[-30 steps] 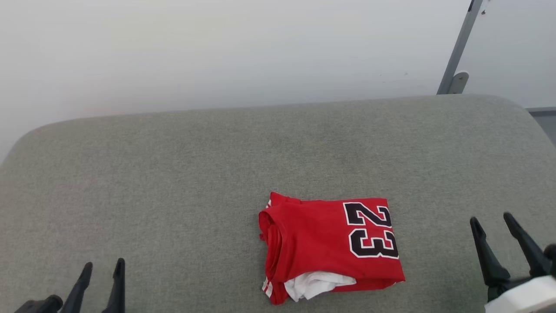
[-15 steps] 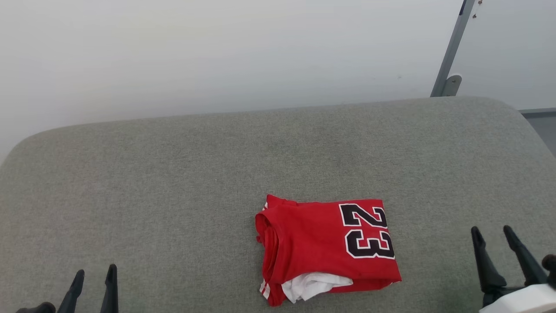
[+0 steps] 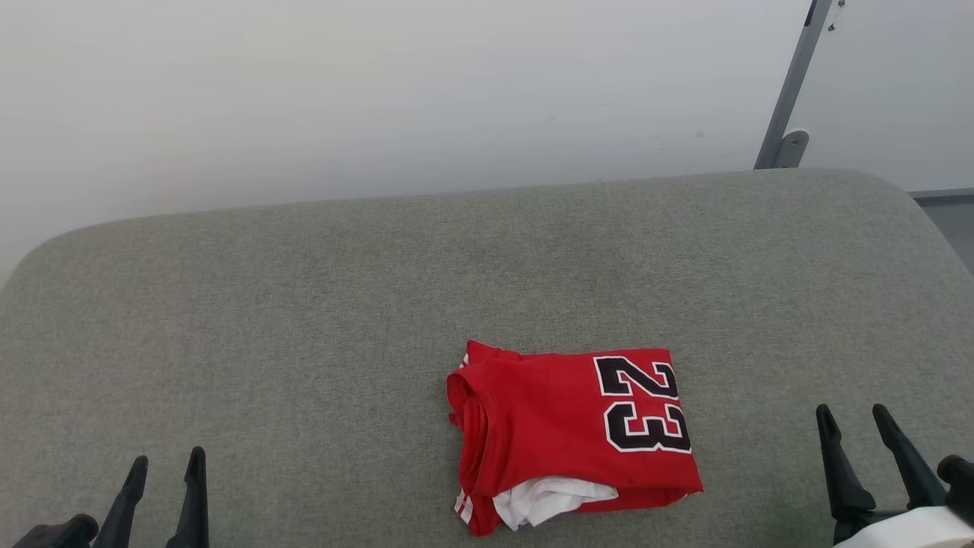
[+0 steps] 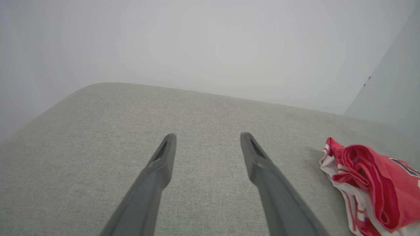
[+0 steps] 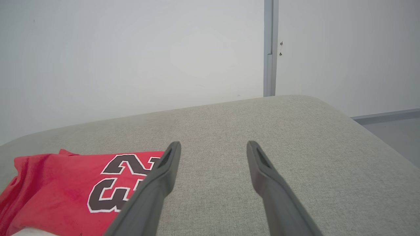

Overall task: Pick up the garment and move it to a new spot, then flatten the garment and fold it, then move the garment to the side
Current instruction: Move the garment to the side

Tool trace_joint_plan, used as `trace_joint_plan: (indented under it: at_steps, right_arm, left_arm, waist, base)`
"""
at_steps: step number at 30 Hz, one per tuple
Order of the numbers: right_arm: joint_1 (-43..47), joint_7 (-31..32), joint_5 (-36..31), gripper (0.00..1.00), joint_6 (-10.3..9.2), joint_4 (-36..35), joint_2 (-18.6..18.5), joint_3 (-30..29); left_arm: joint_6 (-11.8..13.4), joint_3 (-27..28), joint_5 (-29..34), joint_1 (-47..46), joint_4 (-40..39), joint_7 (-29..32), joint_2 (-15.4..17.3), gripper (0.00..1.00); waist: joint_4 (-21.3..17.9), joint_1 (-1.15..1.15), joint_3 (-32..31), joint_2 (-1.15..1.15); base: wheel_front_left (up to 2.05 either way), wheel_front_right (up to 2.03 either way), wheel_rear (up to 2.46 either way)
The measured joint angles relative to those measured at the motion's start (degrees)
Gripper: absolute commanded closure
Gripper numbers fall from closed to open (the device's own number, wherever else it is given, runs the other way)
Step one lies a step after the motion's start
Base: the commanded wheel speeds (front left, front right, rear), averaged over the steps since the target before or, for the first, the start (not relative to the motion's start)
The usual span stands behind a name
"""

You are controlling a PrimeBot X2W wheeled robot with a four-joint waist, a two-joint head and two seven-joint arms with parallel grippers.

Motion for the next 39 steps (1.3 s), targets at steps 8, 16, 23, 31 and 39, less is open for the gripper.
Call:
trace_joint_plan:
  at_steps: [8,16,23,31,39]
  right_arm:
    - [-0.21,-0.01,-0.23,0.0,0.0,0.54,0.19,1.77]
    - [-5.75,5.66,4.87,0.0,0.0,3.11,-3.26,10.06]
    - [-11.51,19.11,10.76,0.0,0.0,4.39,-7.62,16.72]
    - [-16.53,33.05,15.02,0.0,0.0,5.68,-12.1,19.11]
    - [-18.81,45.18,17.73,0.0,0.0,6.99,-13.52,18.37]
  left_arm:
    - [0.0,-1.41,0.32,-1.11,0.32,0.0,0.36,0.0]
    - [0.0,-3.52,-0.04,-3.05,0.42,0.0,1.33,0.0]
    - [0.0,-5.61,-0.2,-4.85,0.59,0.0,1.6,0.0]
    - [0.0,-8.47,-0.74,-7.48,1.77,0.0,1.54,0.0]
    - [0.0,-10.01,-1.16,-9.67,2.64,0.0,1.25,0.0]
  waist:
    - [0.58,0.0,0.15,0.0]
    - [3.19,0.0,1.26,0.0]
    - [6.46,0.0,2.73,0.0]
    - [10.2,0.0,5.83,0.0]
    - [13.26,0.0,8.79,0.0]
  base:
    - [0.0,0.0,0.0]
    - [0.0,0.0,0.0]
    - [0.0,0.0,0.0]
    - [0.0,0.0,0.0]
    - [0.0,0.0,0.0]
